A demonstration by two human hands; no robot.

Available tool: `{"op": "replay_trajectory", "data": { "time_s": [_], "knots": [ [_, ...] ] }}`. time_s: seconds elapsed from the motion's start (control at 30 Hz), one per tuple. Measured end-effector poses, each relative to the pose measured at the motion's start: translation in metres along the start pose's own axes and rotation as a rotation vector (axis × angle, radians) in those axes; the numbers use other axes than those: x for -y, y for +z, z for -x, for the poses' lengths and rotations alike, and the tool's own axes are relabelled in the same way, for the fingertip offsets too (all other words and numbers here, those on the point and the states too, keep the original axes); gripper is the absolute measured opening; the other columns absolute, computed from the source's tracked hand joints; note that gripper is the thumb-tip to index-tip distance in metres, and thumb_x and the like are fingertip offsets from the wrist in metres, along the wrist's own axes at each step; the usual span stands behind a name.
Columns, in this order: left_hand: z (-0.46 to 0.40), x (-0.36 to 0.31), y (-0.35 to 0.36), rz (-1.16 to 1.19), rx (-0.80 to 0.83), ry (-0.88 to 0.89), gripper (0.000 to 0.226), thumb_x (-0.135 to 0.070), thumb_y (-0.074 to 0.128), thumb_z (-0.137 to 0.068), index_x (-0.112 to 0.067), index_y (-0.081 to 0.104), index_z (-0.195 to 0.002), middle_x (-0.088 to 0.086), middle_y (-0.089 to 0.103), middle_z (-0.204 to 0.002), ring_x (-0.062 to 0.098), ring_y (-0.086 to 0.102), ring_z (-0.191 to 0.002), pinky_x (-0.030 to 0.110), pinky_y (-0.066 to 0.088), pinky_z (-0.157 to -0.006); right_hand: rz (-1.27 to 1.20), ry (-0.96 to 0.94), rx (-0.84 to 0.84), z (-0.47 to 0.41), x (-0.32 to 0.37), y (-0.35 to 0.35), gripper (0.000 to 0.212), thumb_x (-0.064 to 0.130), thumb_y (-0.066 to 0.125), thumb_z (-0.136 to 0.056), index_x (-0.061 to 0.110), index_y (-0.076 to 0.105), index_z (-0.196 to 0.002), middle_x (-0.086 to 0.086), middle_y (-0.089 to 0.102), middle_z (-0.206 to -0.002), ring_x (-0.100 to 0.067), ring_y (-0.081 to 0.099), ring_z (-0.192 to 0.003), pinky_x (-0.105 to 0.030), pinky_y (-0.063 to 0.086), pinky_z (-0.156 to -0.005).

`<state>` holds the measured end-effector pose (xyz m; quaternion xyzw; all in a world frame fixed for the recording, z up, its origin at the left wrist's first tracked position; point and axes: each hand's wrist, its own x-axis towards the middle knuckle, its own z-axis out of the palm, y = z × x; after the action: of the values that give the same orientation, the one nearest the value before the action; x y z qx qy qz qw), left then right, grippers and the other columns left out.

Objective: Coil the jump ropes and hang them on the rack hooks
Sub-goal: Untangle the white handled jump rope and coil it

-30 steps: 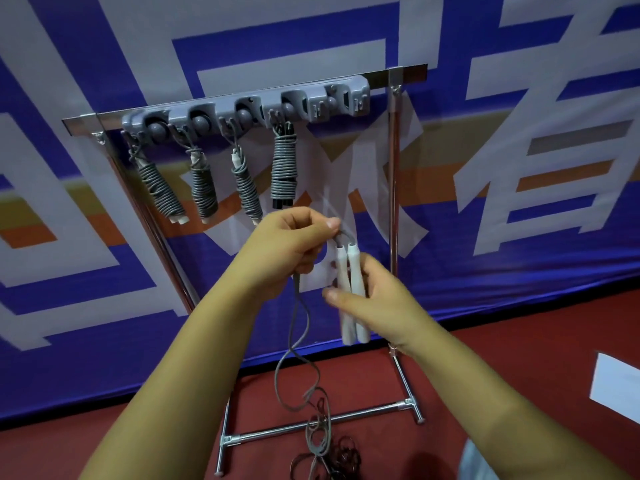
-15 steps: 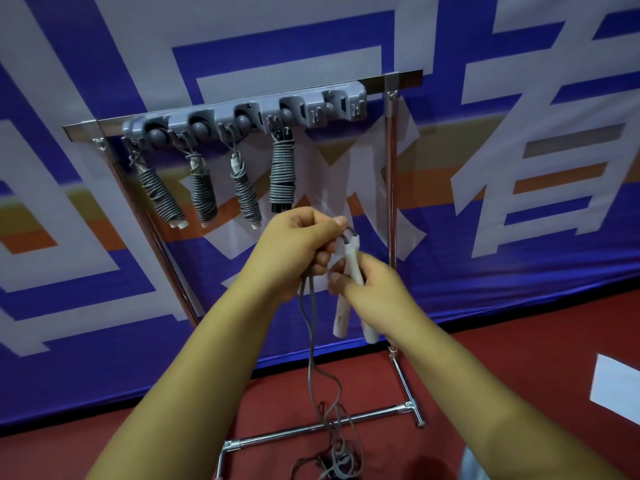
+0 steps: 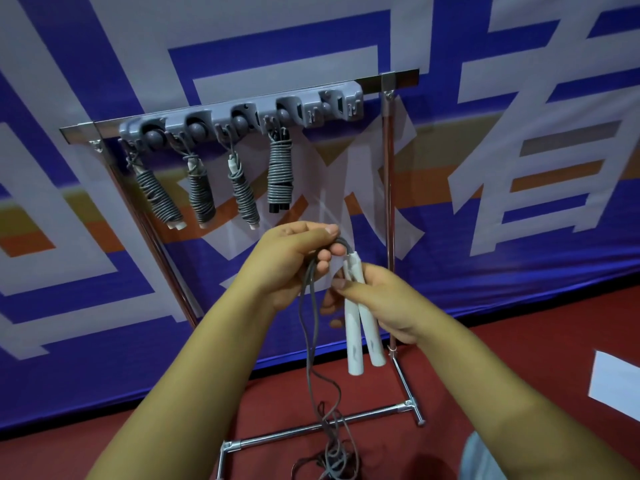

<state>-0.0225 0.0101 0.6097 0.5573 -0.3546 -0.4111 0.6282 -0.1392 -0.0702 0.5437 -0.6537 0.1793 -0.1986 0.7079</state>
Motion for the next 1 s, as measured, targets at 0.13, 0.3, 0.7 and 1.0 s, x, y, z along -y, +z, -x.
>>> {"op": "replay_trajectory", "data": {
  "time_s": [0.13, 0.3, 0.7, 1.0],
  "knots": [
    [0.001, 0.003, 0.002, 0.012, 0.002, 0.015, 0.008, -0.002, 0.055, -0.092, -0.002, 0.062, -0.089, 0.009, 0.067, -0.068, 0.005, 0.054, -0.046, 0.014, 0.048, -0.045, -0.132, 0.030, 0.022, 0.002, -0.001, 0.003, 0.009, 0.011, 0.049, -0.098, 0.008, 0.057, -0.096, -0.007, 0.062, -0.067, -0.020, 0.064, -0.064, -0.036, 0.057, -0.067],
    [0.005, 0.008, -0.002, -0.050, 0.057, -0.016, 0.007, -0.007, 0.056, -0.091, -0.002, 0.060, -0.091, 0.006, 0.060, -0.063, 0.007, 0.051, -0.045, 0.016, 0.045, -0.043, -0.434, 0.036, -0.012, -0.001, 0.007, -0.002, 0.012, 0.009, 0.049, -0.095, 0.010, 0.059, -0.089, -0.002, 0.051, -0.064, -0.011, 0.048, -0.055, -0.026, 0.045, -0.057],
    [0.026, 0.040, -0.014, 0.213, 0.220, -0.349, 0.009, -0.014, 0.066, -0.080, -0.009, 0.063, -0.074, 0.001, 0.052, -0.062, 0.006, 0.046, -0.045, 0.018, 0.044, -0.041, -0.658, -0.181, -0.270, -0.006, 0.018, -0.005, 0.024, 0.039, 0.059, -0.079, 0.015, 0.055, -0.079, 0.007, 0.038, -0.053, -0.004, 0.035, -0.043, -0.020, 0.038, -0.046],
    [0.043, 0.071, -0.017, 0.468, 0.466, -0.292, 0.028, -0.001, 0.084, -0.064, 0.000, 0.069, -0.087, 0.010, 0.066, -0.080, 0.015, 0.069, -0.069, 0.036, 0.060, -0.069, -0.545, -0.249, -0.562, -0.012, 0.025, 0.003, 0.026, 0.037, 0.061, -0.088, 0.015, 0.059, -0.075, 0.002, 0.050, -0.064, -0.014, 0.048, -0.060, -0.035, 0.045, -0.066]
  ]
}}
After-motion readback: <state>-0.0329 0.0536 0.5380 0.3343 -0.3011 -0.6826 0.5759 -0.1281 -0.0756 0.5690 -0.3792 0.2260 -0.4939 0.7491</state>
